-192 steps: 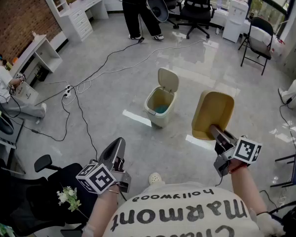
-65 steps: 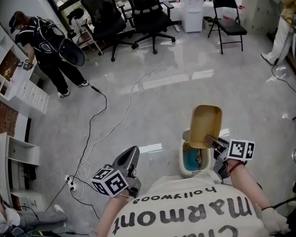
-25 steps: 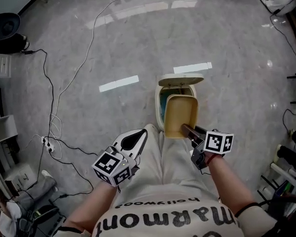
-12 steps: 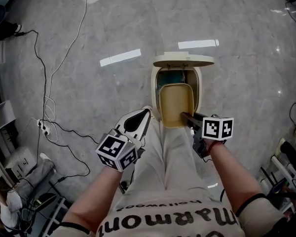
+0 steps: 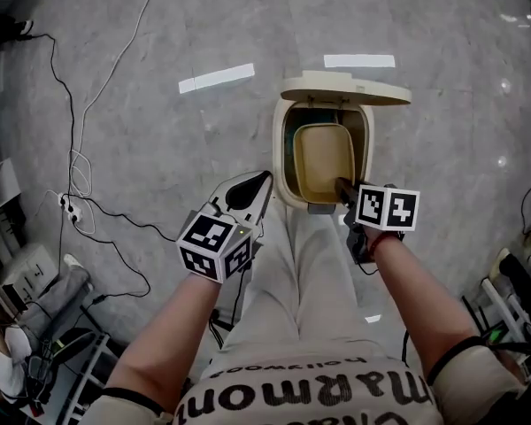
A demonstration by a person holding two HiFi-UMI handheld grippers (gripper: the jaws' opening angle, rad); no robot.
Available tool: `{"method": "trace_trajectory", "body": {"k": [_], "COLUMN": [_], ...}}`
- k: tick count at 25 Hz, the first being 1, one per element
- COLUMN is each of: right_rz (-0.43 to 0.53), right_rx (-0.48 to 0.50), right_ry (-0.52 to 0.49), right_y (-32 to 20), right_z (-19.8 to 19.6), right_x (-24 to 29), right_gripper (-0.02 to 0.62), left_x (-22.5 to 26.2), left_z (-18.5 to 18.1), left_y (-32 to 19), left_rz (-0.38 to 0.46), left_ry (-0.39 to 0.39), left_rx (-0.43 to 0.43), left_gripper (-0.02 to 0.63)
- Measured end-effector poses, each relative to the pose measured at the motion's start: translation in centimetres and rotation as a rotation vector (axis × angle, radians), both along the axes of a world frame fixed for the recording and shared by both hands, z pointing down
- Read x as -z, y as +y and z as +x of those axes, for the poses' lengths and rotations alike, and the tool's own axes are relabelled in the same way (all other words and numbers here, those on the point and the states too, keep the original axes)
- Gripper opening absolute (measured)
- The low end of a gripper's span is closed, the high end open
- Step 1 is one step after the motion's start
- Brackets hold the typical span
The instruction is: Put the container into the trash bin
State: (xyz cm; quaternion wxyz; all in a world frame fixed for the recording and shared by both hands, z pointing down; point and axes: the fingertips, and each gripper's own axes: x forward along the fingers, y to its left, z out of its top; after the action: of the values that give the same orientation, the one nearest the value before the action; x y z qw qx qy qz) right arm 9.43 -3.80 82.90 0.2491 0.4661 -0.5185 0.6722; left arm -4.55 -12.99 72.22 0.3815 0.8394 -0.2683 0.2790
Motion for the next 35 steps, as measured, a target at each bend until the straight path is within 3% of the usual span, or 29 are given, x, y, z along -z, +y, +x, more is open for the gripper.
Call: {"method": "trace_trajectory", "body": {"k": [6, 9, 12, 17, 23, 30, 32, 35], "right_rz": [-0.043, -0.046, -0.065, -0.117, -0.155, -0.227, -0.218, -0.217], "right_rx": [0.007, 0.028, 0.056, 0.057, 0.082, 0.080, 0.086, 0.087], "right_ry": [0.197, 0.248, 0.261, 0.281, 0.293, 0.318, 0.332, 0.343], "right_y": [0.2, -0.2, -0.5, -0.6, -0.7, -1.8, -2.3, -2.4], "right_z": [0.4, 0.5, 0.3, -0.4, -1.5, -1.9, -1.8, -1.9], "right_x": [-1.3, -1.7, -2.3, -3.3, -4.5, -6.1, -6.2, -6.3], "right_gripper": [0.106, 0.105, 0.106, 0.106, 0.106, 0.106, 0.106, 0.106], "left_x": [-2.0, -2.7, -3.6, -4.7, -4.9, -5.8, -6.3, -6.7], "left_z": [0.2, 0.4, 0.6, 0.3, 0.2, -1.5, -2.5, -3.7], "left_y": [0.6, 0.4, 0.4, 0.9, 1.8, 2.6, 2.3, 1.2], "left_rz": [-0.040, -0.075, -0.102, -0.104, -0.137, -0.125, -0.119, -0.138], "left_ry": [-0.006, 0.008, 0.004, -0.074, -0.036, -0.041, -0.054, -0.055], "left_rx": [0.002, 0.004, -0.024, -0.091, -0.068, -0.120, -0.111, -0.029], "left_gripper": [-0.009, -0.009, -0.009, -0.009, -0.009, -0.009, -0.009, -0.009]}}
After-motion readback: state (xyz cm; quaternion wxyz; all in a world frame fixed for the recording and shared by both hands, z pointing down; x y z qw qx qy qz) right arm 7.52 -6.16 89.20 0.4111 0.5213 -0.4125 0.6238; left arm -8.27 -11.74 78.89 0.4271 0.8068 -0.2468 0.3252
